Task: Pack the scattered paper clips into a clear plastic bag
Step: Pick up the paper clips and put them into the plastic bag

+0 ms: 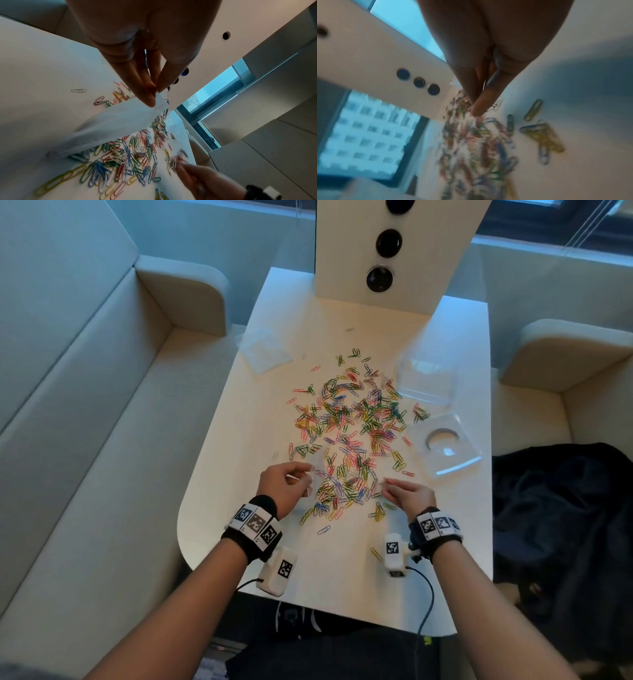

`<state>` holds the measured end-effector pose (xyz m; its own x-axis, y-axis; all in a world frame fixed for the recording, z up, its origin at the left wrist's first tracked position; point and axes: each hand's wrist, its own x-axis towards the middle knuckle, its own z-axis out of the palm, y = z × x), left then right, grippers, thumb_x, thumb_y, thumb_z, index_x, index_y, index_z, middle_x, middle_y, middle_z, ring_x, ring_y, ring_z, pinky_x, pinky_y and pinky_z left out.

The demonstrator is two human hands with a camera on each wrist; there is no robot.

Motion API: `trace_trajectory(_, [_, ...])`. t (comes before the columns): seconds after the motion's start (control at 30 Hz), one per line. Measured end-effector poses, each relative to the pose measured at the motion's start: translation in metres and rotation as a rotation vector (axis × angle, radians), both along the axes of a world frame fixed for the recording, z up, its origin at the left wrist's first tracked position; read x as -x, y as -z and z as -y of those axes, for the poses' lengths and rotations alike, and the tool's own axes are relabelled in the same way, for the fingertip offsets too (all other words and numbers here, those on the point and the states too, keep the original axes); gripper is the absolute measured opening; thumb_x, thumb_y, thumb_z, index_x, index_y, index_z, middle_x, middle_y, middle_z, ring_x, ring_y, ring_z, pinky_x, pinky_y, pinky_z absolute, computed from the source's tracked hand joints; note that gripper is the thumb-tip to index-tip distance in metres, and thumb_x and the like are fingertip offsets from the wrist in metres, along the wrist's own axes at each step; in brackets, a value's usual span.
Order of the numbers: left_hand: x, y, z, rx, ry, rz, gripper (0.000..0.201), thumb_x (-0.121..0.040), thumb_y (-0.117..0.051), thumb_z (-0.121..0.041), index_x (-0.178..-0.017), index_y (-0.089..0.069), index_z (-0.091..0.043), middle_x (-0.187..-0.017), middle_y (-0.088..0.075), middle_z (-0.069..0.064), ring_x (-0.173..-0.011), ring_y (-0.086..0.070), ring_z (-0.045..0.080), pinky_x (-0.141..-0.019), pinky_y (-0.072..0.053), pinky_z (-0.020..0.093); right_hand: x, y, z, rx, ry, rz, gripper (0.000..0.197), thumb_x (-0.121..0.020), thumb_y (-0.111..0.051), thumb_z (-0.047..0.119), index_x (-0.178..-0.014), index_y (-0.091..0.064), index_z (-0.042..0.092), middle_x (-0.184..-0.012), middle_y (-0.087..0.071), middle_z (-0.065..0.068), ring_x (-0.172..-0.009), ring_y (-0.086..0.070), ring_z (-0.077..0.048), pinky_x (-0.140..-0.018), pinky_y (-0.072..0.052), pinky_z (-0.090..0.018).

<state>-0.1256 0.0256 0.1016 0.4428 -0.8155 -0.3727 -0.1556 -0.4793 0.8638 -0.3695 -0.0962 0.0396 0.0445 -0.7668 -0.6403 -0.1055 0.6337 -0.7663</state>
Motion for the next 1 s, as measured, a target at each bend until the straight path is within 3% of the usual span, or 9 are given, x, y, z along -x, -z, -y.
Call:
trace_trajectory(0.1, [0.008,0.002,0.004,-0.007,0.035,0.022,0.021,-0.089,-0.064,-0.007,-0.107,-0.073,-0.012,-0.082,-0.073,0.008,-0.062,-0.069,0.012,-0.076,-0.060,0.026,-0.013,-0.027,-0.007,-0.067,0.027,0.367,0.026,-0.085,-0.060,-0.011,-0.111,-0.062,-0.012,-0.103,-0.070,-0.022,-0.089,-0.069,-0.026,-0.084,-0.057,-0.029])
trace_trajectory(0.23, [0.016,0.005,0.010,-0.005,0.065,0.024,0.020,-0.087,-0.066,-0.009,-0.103,-0.074,-0.017,-0.088,-0.073,0.010,-0.067,-0.073,0.018,-0.078,-0.062,0.035,-0.038,-0.060,-0.019,-0.042,-0.109,0.511,0.018,-0.086,-0.058,-0.011,-0.101,-0.067,-0.006,-0.092,-0.074,-0.015,-0.082,-0.072,-0.020,-0.074,-0.059,-0.022])
trace_trajectory(0.37, [0.022,0.002,0.012,0.000,0.084,0.051,0.020,-0.087,-0.066,-0.009,-0.105,-0.072,-0.017,-0.089,-0.073,0.009,-0.067,-0.073,0.017,-0.076,-0.062,0.032,-0.062,-0.068,-0.032,0.109,-0.315,0.350,0.016,-0.083,-0.067,-0.007,-0.098,-0.072,-0.002,-0.091,-0.073,-0.019,-0.082,-0.072,-0.025,-0.078,-0.060,-0.028])
trace_trajectory(0.5, [0.025,0.000,0.013,0.014,0.081,0.068,0.021,-0.090,-0.062,-0.006,-0.107,-0.072,-0.013,-0.083,-0.074,0.010,-0.069,-0.073,0.018,-0.075,-0.061,0.029,-0.077,-0.061,-0.039,0.333,-0.435,-0.059,0.012,-0.084,-0.070,0.001,-0.093,-0.076,0.007,-0.077,-0.074,-0.007,-0.071,-0.073,-0.017,-0.072,-0.059,-0.025])
trace_trajectory(0.7, [0.028,0.000,0.010,0.030,0.149,0.076,0.021,-0.090,-0.066,-0.008,-0.109,-0.073,-0.011,-0.083,-0.074,0.009,-0.070,-0.073,0.018,-0.074,-0.062,0.029,-0.095,-0.065,-0.041,0.574,-0.853,-0.606,0.016,-0.091,-0.063,0.018,-0.094,-0.076,0.010,-0.083,-0.072,-0.004,-0.074,-0.064,-0.016,-0.068,-0.047,-0.021])
trace_trajectory(0.8, [0.025,0.001,0.010,0.025,0.127,0.067,0.021,-0.089,-0.065,-0.008,-0.108,-0.073,-0.012,-0.082,-0.075,0.008,-0.068,-0.073,0.017,-0.072,-0.060,0.025,-0.090,-0.069,-0.035,0.533,-0.876,-0.492,0.019,-0.092,-0.059,0.015,-0.100,-0.076,0.012,-0.086,-0.073,-0.004,-0.074,-0.065,-0.016,-0.069,-0.052,-0.023])
trace_trajectory(0.9, [0.022,0.000,0.010,0.030,0.110,0.056,0.021,-0.089,-0.065,-0.005,-0.108,-0.073,-0.010,-0.083,-0.074,0.011,-0.062,-0.070,0.015,-0.066,-0.058,0.019,-0.077,-0.070,-0.032,0.452,-0.620,-0.279,0.015,-0.086,-0.066,0.007,-0.097,-0.076,0.011,-0.083,-0.074,-0.006,-0.066,-0.069,-0.014,-0.069,-0.060,-0.029])
trace_trajectory(0.97, [0.022,0.000,0.010,0.033,0.101,0.036,0.022,-0.089,-0.064,-0.004,-0.108,-0.073,-0.010,-0.084,-0.074,0.013,-0.062,-0.069,0.014,-0.067,-0.059,0.021,-0.069,-0.061,-0.028,0.521,-0.499,-0.349,0.017,-0.079,-0.075,0.016,-0.096,-0.075,0.018,-0.086,-0.072,0.004,-0.067,-0.066,-0.010,-0.067,-0.057,-0.026])
trace_trajectory(1.0, [0.022,0.000,0.010,0.033,0.100,0.027,0.022,-0.089,-0.064,-0.004,-0.109,-0.073,-0.009,-0.085,-0.074,0.014,-0.063,-0.069,0.015,-0.069,-0.060,0.023,-0.066,-0.057,-0.028,0.529,-0.531,-0.397,0.027,-0.076,-0.078,0.023,-0.102,-0.072,0.022,-0.093,-0.069,0.008,-0.072,-0.066,-0.010,-0.069,-0.056,-0.025])
